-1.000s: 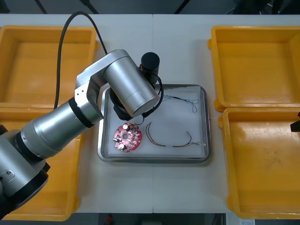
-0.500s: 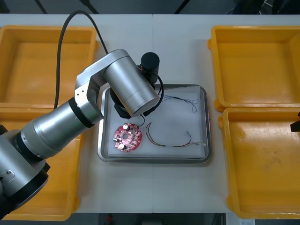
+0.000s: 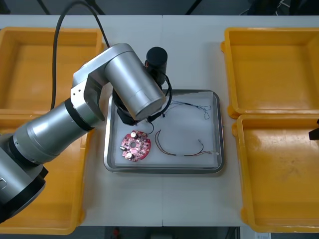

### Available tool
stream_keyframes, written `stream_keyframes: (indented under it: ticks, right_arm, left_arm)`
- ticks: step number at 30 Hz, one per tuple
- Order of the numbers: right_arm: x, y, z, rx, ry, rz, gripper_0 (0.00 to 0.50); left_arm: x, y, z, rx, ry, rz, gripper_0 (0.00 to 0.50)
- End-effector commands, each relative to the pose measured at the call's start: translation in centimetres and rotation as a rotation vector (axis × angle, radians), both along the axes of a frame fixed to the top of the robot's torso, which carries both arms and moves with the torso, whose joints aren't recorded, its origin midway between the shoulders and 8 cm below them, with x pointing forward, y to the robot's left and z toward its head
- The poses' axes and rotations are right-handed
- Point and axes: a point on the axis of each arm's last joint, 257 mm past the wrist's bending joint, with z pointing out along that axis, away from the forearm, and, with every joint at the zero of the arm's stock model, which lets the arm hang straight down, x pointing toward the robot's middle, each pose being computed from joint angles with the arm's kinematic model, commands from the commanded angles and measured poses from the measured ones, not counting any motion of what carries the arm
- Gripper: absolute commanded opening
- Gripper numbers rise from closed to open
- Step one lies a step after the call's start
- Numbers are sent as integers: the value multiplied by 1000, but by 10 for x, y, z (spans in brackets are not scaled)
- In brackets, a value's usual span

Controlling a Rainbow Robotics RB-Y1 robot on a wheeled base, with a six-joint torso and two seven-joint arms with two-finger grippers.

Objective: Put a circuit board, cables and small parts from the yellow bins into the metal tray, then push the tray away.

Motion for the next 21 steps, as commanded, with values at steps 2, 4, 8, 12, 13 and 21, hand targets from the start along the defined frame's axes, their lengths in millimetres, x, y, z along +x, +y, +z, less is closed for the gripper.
stream_keyframes:
  ticks: [2, 4, 8, 12, 13, 21]
  right_arm:
    - [1, -18, 14, -26, -29, -55, 500]
    - [1, -18, 14, -26, -29, -55, 500]
    - [1, -18, 14, -26, -29, -55, 500]
    - [1, -18, 14, -26, -29, -55, 500]
    - [1, -18, 14, -26, -29, -55, 500]
    - [1, -18, 14, -26, -29, -55, 500]
  left_arm:
    - [10, 23, 82, -33, -57, 6, 500]
    - [9, 36, 102, -34, -61, 2, 500]
    - [4, 79, 134, 37, -33, -93, 500]
    - [2, 124, 163, 92, -17, -190, 500]
    - [1, 135, 169, 101, -15, -207, 500]
    - [-9, 206, 189, 144, 51, -280, 500]
